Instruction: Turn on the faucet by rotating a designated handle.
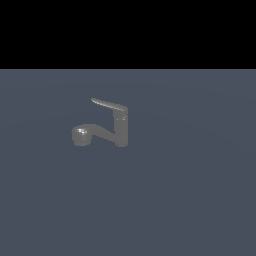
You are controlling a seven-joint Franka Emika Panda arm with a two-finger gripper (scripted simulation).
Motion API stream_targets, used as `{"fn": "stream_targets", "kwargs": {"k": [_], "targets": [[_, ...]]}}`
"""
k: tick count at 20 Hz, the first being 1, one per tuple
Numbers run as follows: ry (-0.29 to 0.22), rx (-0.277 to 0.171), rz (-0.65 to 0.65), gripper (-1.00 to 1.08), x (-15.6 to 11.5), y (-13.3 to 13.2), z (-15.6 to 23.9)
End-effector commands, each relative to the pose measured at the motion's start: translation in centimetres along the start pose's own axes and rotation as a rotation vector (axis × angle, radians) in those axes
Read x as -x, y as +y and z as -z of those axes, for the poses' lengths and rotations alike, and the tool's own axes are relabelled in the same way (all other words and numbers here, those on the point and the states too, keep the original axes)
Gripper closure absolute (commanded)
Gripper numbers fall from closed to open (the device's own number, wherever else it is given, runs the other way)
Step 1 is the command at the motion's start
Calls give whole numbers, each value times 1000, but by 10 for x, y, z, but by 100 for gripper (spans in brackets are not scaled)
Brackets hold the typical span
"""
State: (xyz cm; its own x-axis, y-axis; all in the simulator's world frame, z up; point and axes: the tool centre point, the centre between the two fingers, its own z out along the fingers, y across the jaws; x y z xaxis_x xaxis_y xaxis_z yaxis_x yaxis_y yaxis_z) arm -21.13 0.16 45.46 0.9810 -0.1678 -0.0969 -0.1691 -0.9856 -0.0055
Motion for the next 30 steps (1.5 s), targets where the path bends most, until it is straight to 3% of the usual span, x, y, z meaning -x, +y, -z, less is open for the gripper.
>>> {"fn": "stream_targets", "kwargs": {"k": [1, 15, 30], "targets": [[-3, -16, -47, 108, -12, -5, -2], [-36, -93, -396, 108, -98, -40, -30], [-62, -114, -803, 108, -187, -77, -85]]}}
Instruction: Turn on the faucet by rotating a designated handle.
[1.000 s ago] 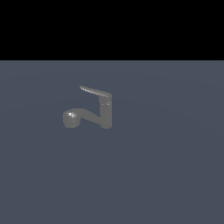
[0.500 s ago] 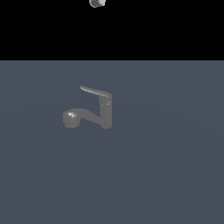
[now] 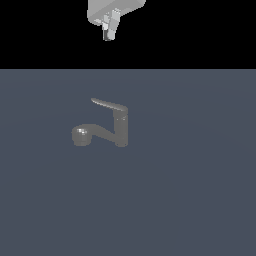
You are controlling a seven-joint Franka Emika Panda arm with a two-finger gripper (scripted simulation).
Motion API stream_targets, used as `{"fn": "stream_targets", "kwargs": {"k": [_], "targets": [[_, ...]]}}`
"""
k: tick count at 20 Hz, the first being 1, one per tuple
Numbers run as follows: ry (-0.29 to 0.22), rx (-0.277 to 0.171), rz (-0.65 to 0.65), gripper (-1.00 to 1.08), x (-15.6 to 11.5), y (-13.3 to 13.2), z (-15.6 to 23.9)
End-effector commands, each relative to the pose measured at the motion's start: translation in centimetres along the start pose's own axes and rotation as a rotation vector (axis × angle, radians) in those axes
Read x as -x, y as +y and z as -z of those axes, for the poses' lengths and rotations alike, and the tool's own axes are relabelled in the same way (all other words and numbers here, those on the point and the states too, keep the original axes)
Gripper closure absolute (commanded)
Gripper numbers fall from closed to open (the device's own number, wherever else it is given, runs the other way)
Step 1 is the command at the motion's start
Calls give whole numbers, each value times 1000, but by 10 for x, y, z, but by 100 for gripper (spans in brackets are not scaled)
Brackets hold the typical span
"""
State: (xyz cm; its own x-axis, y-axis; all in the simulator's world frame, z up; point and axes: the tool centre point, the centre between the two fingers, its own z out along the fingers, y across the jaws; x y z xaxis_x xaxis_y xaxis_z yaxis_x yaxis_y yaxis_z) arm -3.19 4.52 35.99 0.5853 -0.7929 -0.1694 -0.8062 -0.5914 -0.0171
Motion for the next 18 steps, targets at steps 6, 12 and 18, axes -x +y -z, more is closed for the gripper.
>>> {"fn": "stream_targets", "kwargs": {"k": [6, 12, 18], "targets": [[12, -5, -207, 108, -21, -38, -36], [34, -8, -370, 108, -36, -67, -68], [67, -15, -529, 108, -50, -92, -102]]}}
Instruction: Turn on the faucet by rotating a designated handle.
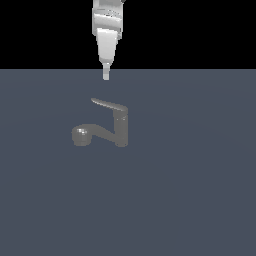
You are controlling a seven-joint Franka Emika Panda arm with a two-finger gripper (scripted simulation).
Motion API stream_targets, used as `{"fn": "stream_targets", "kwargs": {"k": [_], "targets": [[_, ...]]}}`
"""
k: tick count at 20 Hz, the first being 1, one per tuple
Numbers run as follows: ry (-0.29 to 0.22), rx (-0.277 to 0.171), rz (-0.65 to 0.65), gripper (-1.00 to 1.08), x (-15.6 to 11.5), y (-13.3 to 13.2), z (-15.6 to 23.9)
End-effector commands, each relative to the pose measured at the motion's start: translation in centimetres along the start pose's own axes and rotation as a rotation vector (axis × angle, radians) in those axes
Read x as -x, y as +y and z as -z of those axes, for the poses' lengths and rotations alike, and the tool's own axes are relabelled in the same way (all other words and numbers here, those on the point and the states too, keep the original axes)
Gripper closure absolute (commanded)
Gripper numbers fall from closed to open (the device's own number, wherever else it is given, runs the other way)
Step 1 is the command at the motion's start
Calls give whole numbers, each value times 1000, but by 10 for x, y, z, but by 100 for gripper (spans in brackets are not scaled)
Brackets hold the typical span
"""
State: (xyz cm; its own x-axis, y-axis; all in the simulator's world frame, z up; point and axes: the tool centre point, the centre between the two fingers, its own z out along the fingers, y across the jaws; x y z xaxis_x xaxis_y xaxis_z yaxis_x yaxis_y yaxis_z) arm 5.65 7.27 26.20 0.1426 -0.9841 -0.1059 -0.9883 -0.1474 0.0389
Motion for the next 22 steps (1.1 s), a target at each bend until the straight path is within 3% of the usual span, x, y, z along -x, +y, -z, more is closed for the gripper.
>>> {"fn": "stream_targets", "kwargs": {"k": [1, 11, 22], "targets": [[14, -6, -67, 108, 1, -12, -15], [71, -38, -279, 108, 4, -47, -65], [98, -58, -365, 108, 6, -60, -87]]}}
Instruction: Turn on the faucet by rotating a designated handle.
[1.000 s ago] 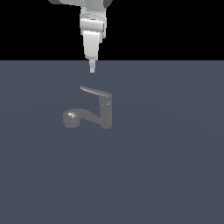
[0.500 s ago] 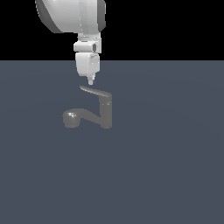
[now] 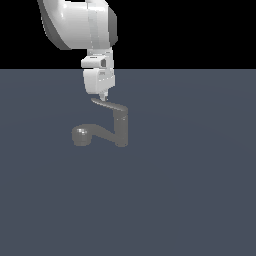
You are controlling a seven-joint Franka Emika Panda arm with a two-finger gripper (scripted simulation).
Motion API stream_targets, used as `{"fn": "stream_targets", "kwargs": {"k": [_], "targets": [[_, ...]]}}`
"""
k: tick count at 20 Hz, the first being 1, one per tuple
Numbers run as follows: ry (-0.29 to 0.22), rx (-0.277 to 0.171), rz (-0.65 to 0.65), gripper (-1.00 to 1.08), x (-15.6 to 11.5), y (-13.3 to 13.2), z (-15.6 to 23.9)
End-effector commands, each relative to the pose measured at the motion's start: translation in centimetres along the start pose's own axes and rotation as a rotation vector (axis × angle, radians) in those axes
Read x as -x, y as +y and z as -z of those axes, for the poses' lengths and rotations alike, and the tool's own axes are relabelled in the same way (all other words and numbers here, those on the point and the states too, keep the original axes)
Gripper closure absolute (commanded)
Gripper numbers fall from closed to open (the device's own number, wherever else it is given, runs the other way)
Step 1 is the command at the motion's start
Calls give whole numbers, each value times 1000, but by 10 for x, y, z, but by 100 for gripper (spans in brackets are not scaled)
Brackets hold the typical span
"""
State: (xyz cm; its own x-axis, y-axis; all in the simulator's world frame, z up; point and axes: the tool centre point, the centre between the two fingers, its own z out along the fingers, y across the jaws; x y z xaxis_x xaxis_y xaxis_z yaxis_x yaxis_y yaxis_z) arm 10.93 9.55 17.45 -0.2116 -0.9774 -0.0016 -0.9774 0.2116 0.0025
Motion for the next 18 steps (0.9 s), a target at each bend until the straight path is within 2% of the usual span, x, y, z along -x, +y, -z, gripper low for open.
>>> {"fn": "stream_targets", "kwargs": {"k": [1, 5, 18], "targets": [[2, -3, -7, 108, 0, -1, -1], [2, -2, -6, 108, 0, -1, -1], [2, -2, -6, 108, 7, 35, -1]]}}
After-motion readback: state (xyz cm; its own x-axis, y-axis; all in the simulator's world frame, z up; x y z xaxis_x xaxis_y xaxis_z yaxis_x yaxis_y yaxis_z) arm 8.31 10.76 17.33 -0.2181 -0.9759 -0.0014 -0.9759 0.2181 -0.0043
